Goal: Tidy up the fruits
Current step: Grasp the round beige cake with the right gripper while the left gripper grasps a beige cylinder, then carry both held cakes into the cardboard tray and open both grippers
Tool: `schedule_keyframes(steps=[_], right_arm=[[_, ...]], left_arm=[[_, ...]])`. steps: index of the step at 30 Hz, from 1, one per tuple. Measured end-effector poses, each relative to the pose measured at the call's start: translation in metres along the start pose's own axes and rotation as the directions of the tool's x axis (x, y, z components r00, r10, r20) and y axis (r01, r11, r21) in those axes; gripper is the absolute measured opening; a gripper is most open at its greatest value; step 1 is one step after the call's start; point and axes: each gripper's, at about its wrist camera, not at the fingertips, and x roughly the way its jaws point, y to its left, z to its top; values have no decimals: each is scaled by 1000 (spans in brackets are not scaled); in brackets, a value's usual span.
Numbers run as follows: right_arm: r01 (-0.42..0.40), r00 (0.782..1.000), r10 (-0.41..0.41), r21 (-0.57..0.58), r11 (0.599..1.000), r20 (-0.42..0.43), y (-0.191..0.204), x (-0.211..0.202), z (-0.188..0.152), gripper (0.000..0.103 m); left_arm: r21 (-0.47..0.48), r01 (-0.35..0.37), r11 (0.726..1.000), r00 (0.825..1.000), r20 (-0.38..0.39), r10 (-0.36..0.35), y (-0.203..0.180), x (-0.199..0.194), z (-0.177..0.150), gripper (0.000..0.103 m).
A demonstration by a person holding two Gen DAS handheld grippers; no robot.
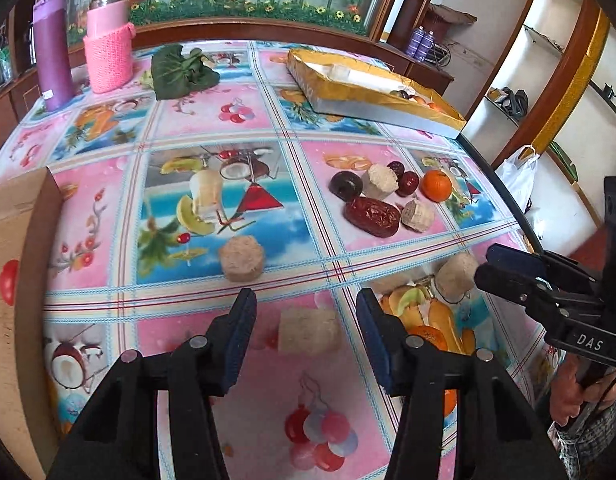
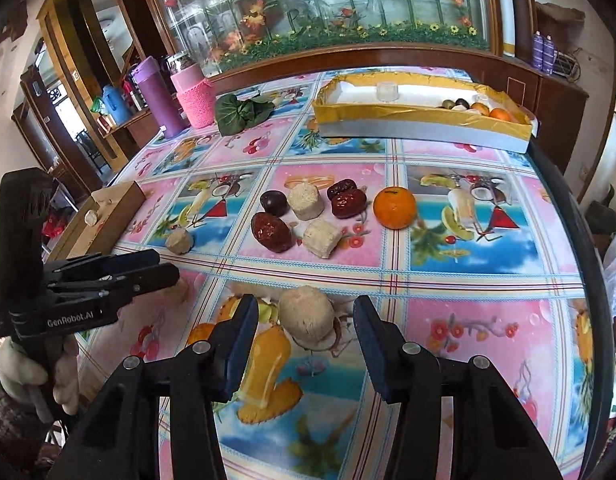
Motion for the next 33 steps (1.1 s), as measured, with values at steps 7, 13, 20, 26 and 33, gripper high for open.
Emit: schedule_keyframes(steps=[7, 13, 20, 26, 33], right_arm=[[25, 999, -26, -26, 999, -47, 8, 18, -4, 53], [82, 995, -84, -25, 996, -59, 14, 32, -10, 41], [134, 990, -135, -9, 991, -45, 19, 30, -7, 37], [103, 995, -104, -40, 994, -1, 52, 0, 6, 37], [-72, 997, 72, -118, 990, -4, 136, -4, 30, 38]], left_arm=[[49, -26, 998, 999, -22, 28, -1, 4, -11, 51], [74, -60, 995, 998, -12, 61, -8, 4, -14, 49], [-2, 0, 1000, 1000, 10, 0, 6, -10, -15, 29], [-74, 18, 997, 995, 96, -11, 43, -70, -18, 29], [-114, -227, 967, 958, 151, 243, 135, -140, -19, 30]])
